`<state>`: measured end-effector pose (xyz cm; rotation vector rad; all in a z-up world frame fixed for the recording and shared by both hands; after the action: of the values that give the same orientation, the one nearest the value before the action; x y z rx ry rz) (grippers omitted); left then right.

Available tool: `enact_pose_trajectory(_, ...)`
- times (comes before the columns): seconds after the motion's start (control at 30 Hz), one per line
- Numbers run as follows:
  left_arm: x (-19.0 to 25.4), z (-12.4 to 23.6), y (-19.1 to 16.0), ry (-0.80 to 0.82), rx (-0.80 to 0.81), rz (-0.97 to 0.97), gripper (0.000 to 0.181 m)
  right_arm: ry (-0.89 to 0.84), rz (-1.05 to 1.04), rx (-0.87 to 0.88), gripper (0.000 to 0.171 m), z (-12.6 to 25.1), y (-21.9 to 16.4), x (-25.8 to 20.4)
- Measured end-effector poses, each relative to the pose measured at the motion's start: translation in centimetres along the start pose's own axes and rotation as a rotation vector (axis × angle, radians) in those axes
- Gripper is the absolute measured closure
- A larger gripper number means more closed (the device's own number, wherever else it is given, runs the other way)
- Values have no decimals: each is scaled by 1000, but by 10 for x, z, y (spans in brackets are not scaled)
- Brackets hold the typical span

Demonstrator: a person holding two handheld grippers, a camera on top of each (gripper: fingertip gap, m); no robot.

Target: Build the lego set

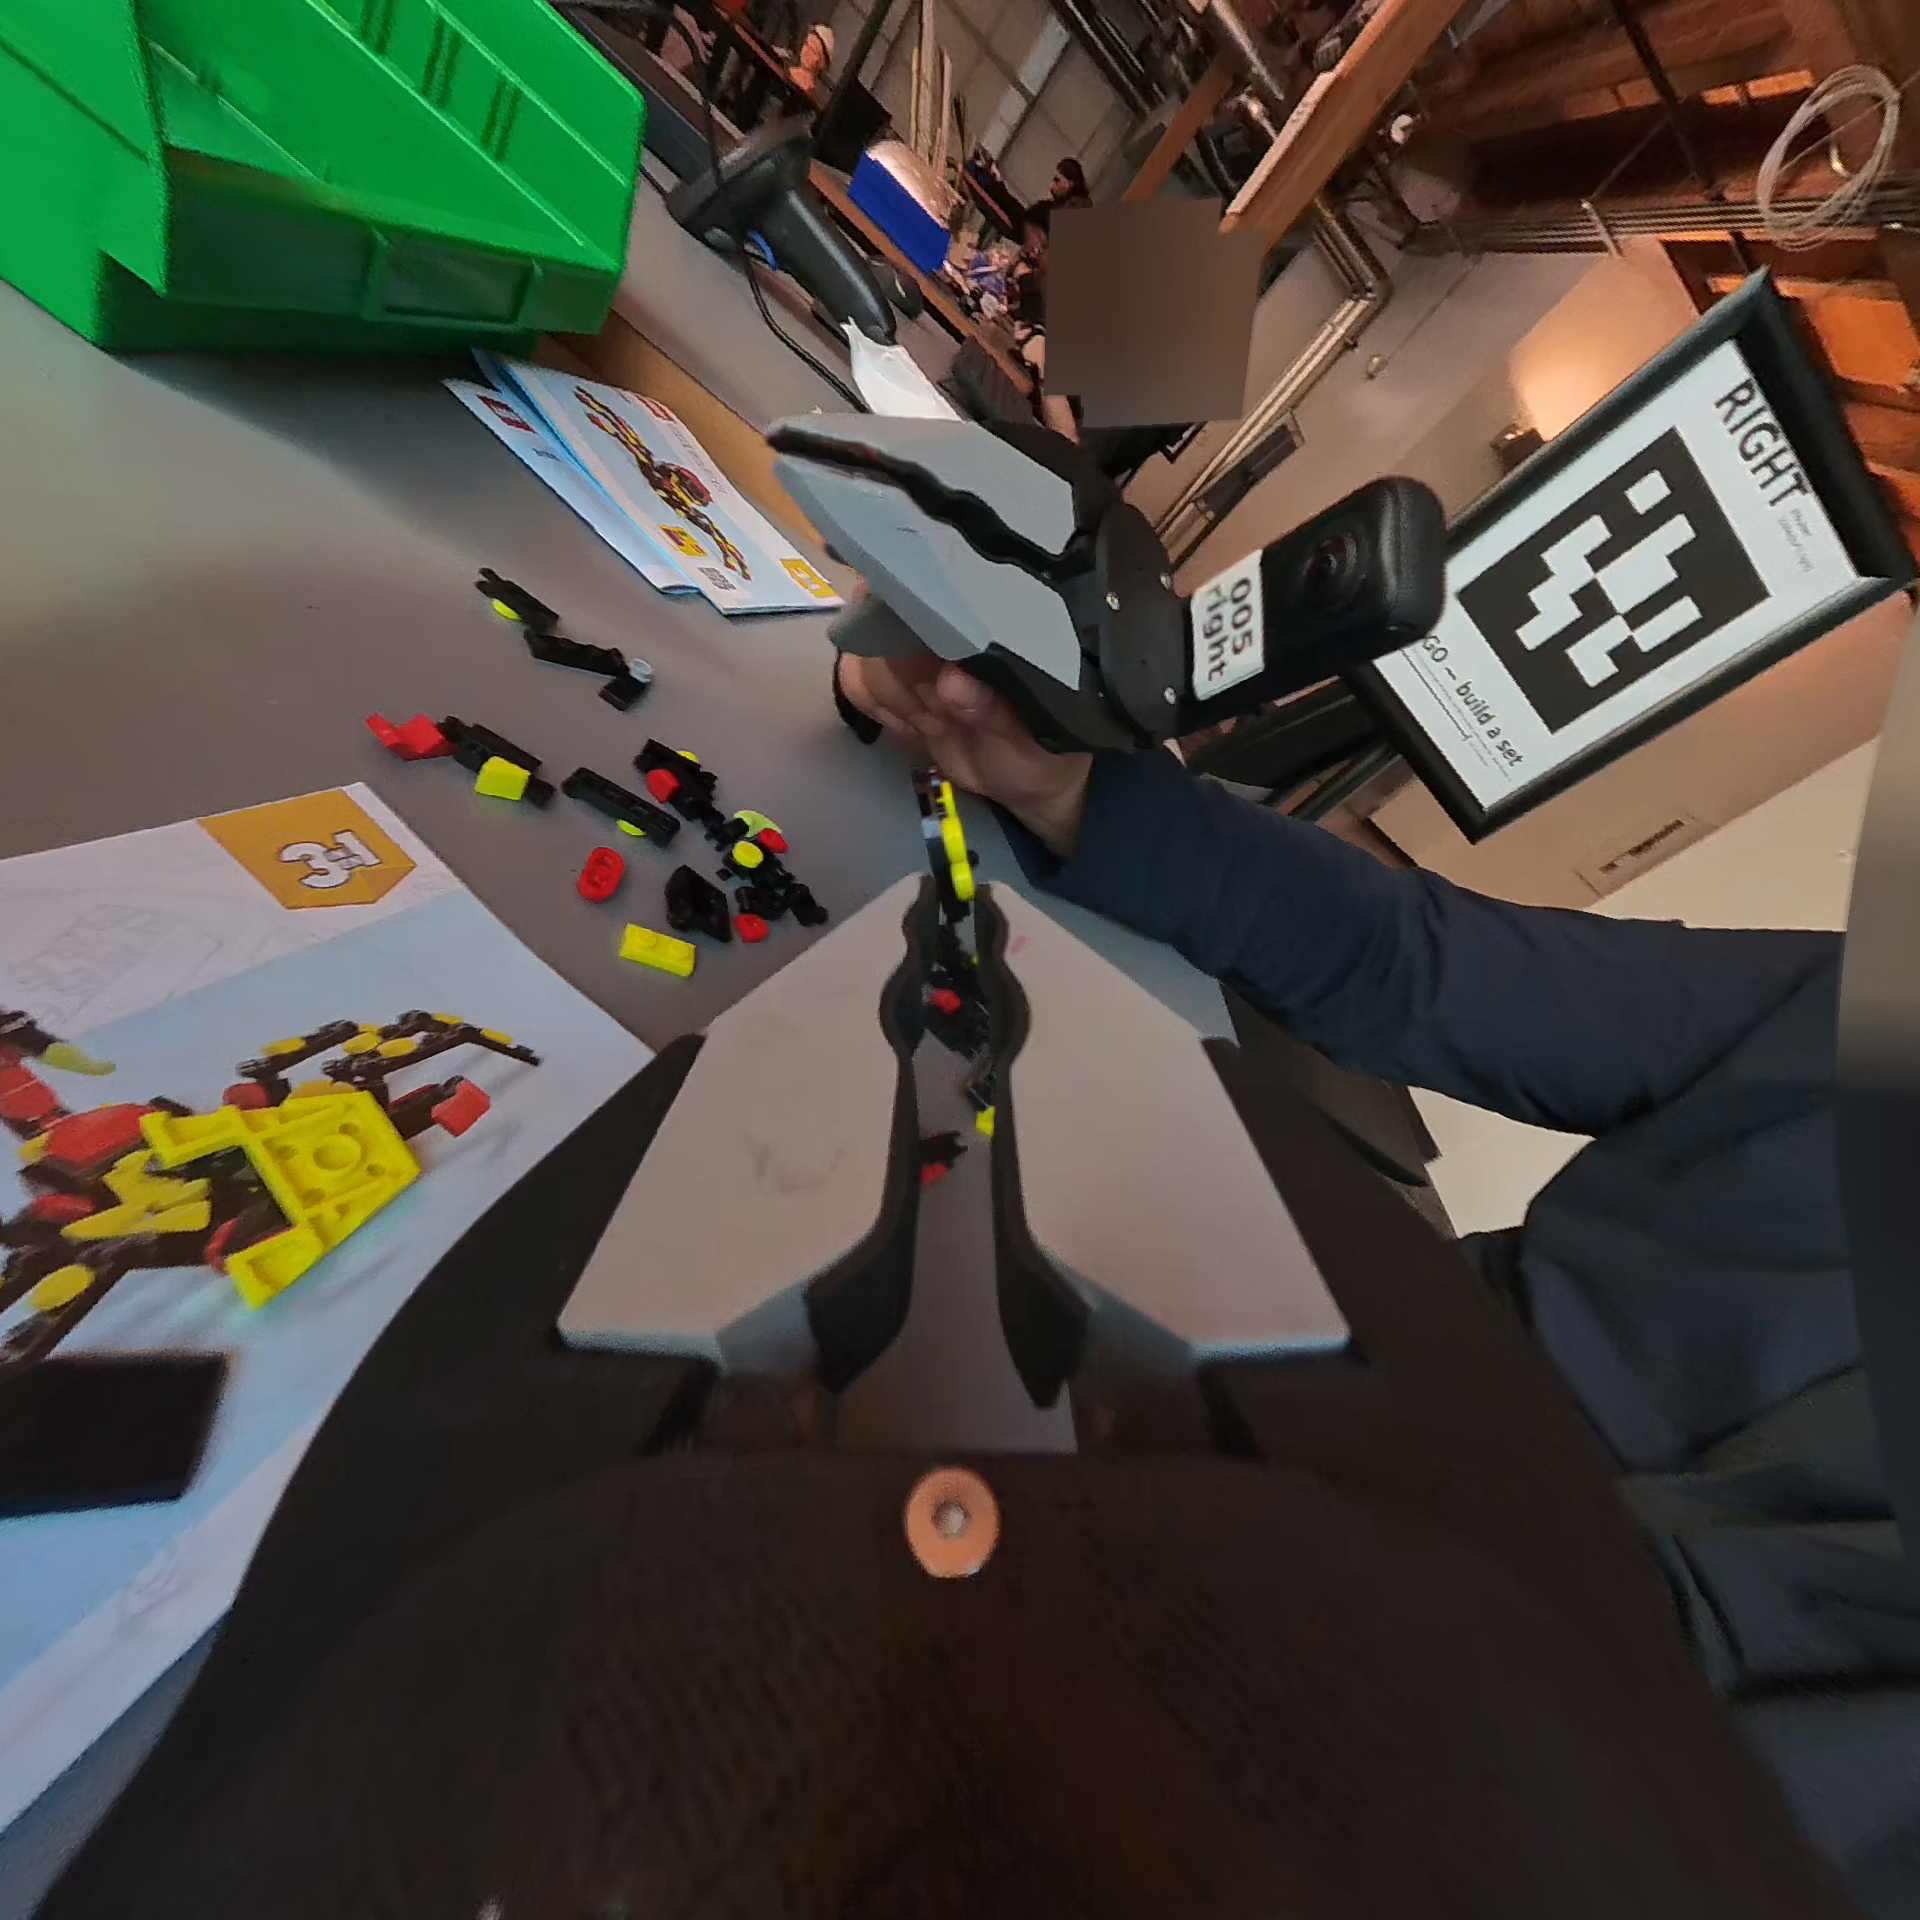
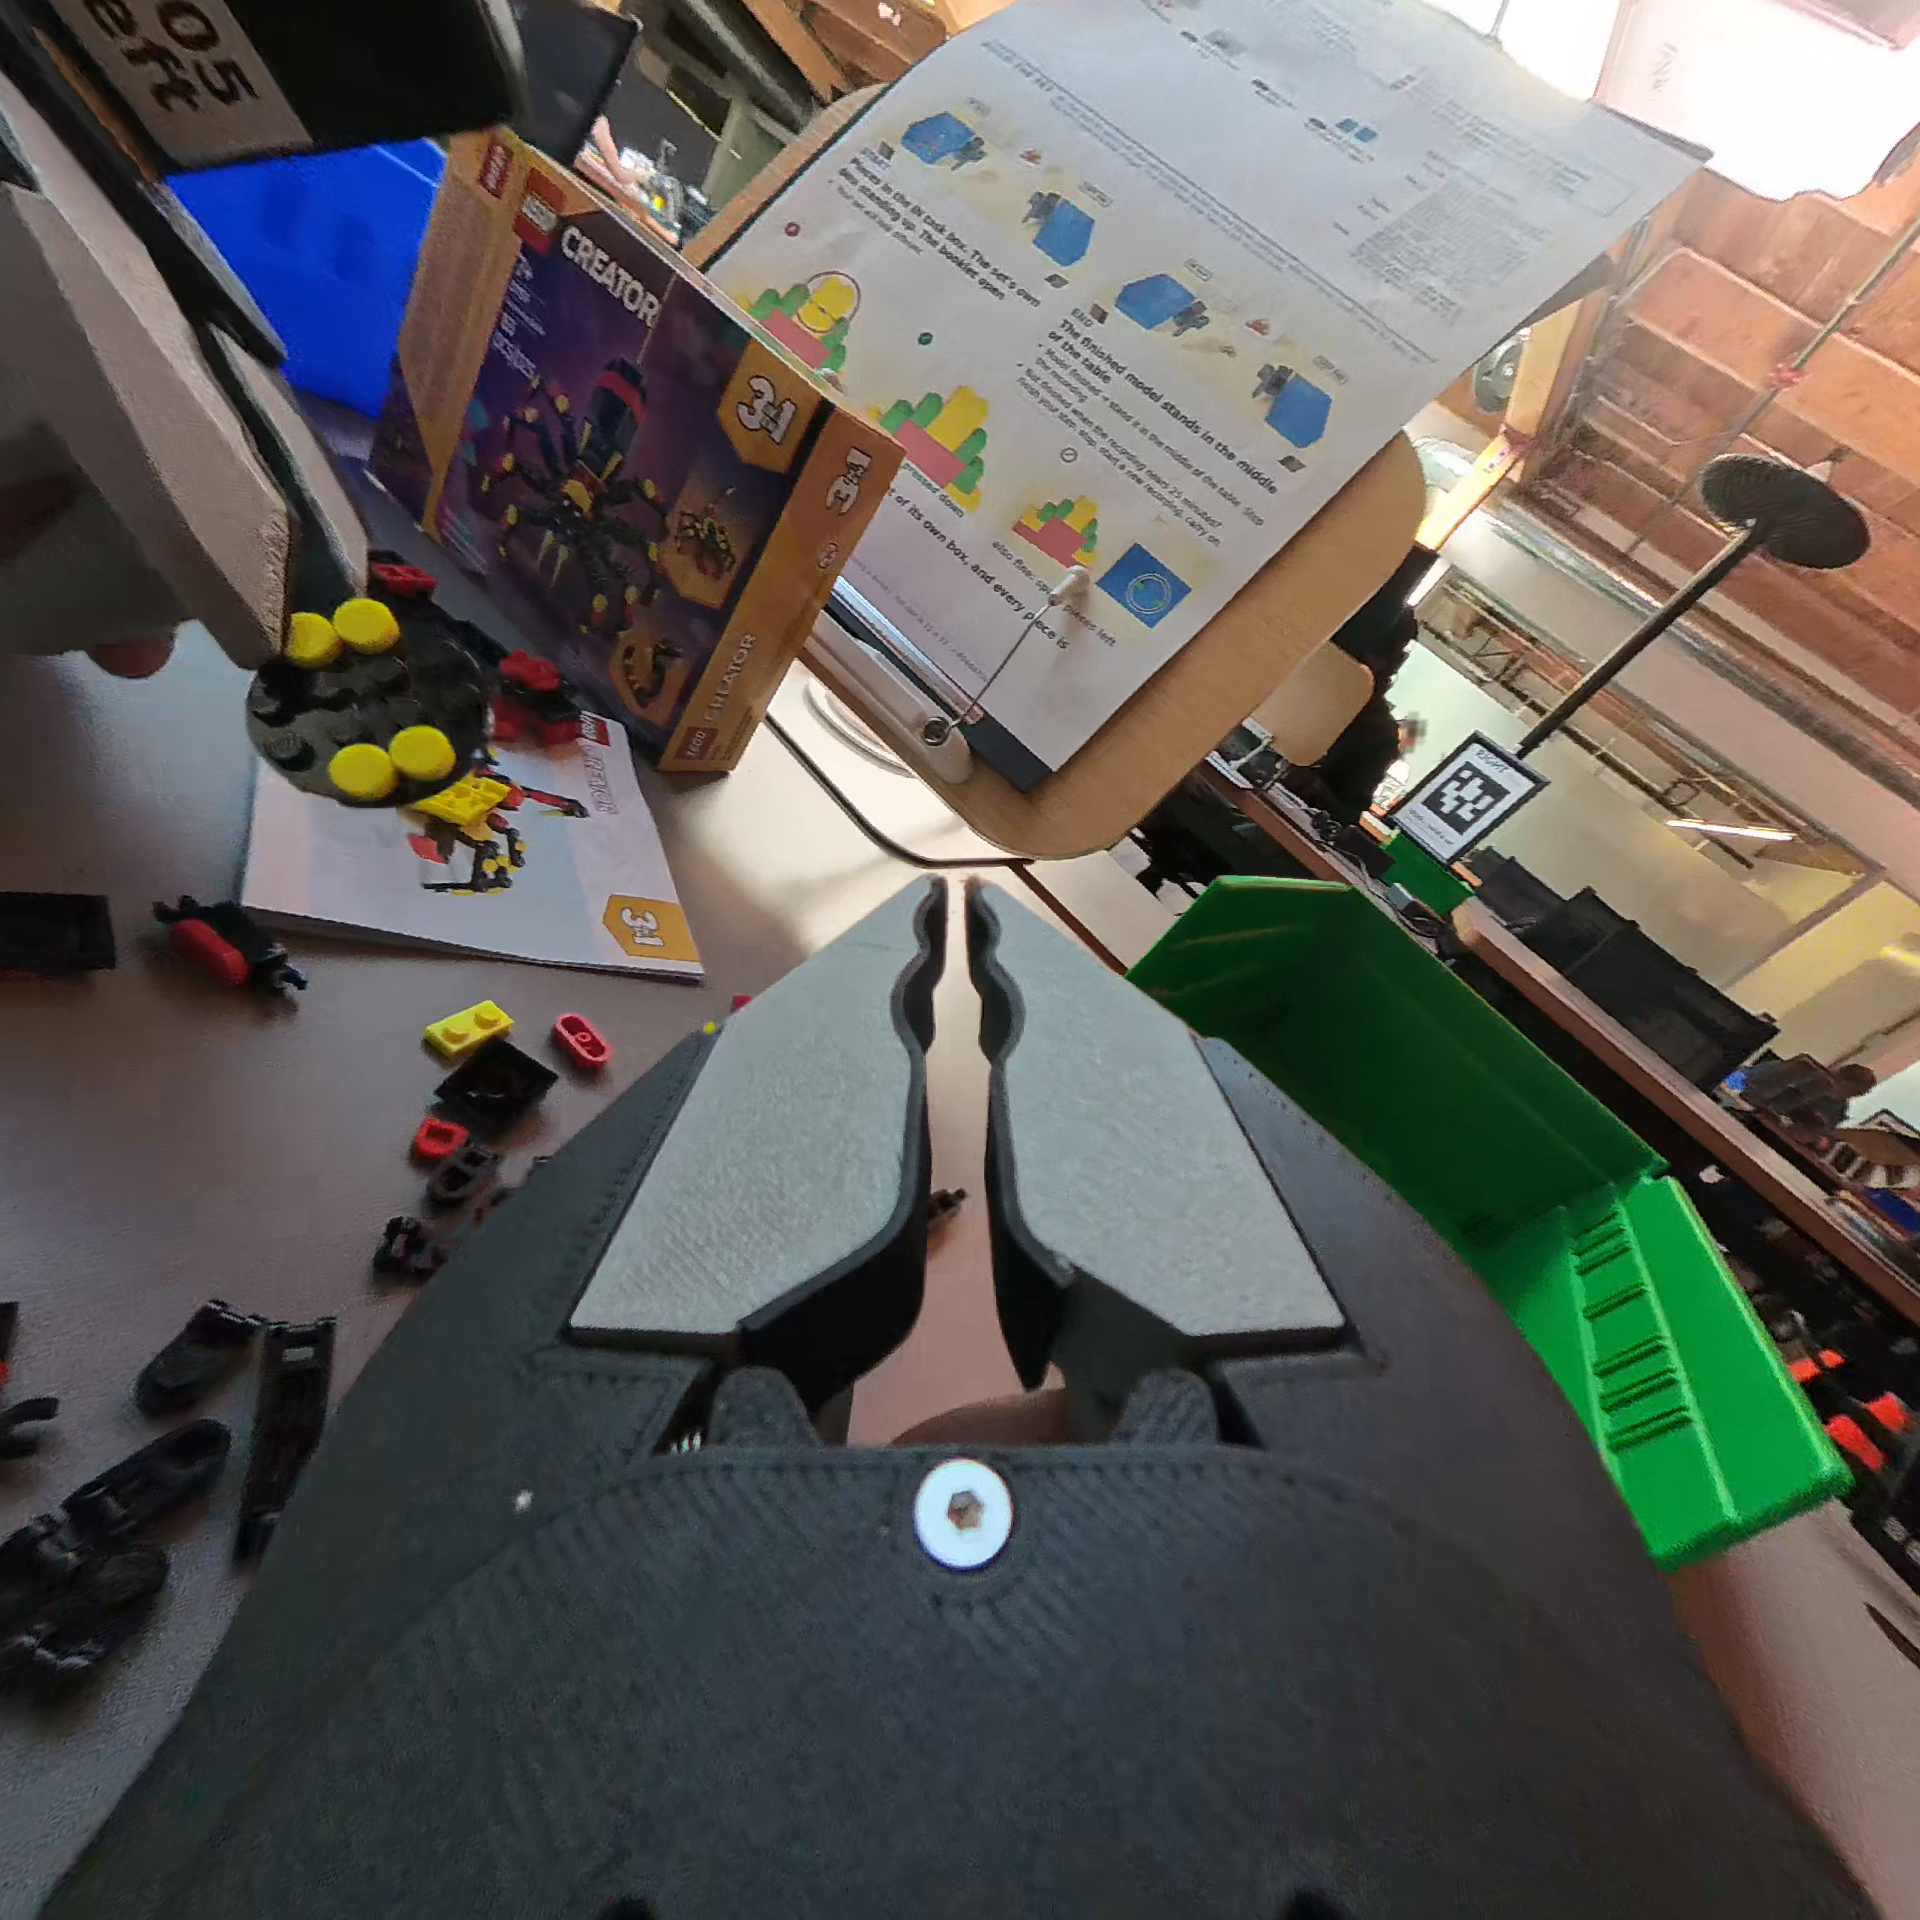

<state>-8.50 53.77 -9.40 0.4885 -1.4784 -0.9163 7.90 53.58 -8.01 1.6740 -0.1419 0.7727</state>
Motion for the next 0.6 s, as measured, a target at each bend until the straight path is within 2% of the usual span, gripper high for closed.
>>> enact_pose_trajectory(0.07, -4, 6, 2, 40, 15, -5, 178, -48, -3, -3, 171, 3, -1, 4)
enact_pose_trajectory(0.17, -11, 18, 5, 132, 13, -27, 150, -124, 23, -19, 170, 9, -2, 9)
enact_pose_trajectory(0.23, -14, 29, 7, 199, 46, -66, 143, -171, 24, -34, 169, 14, -2, 12)
enact_pose_trajectory(0.43, 1, 74, 10, 338, 352, -106, 147, -312, -68, -62, 171, 42, 1, 20)
enact_pose_trajectory(0.6, 34, 88, -9, 431, 458, -193, 151, -376, -52, -83, 171, 66, 8, 14)
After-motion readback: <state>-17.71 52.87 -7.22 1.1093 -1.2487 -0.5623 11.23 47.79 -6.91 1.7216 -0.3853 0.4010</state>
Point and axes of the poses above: each gripper's, where its closed fingertips meet, z back along the fingers, y out of its top, x = y × z across the jaws, the point moved 6 cm from there along z, back along the fingers, and after that the axes turned 4 degrees about -y, right-handed, at the moved point
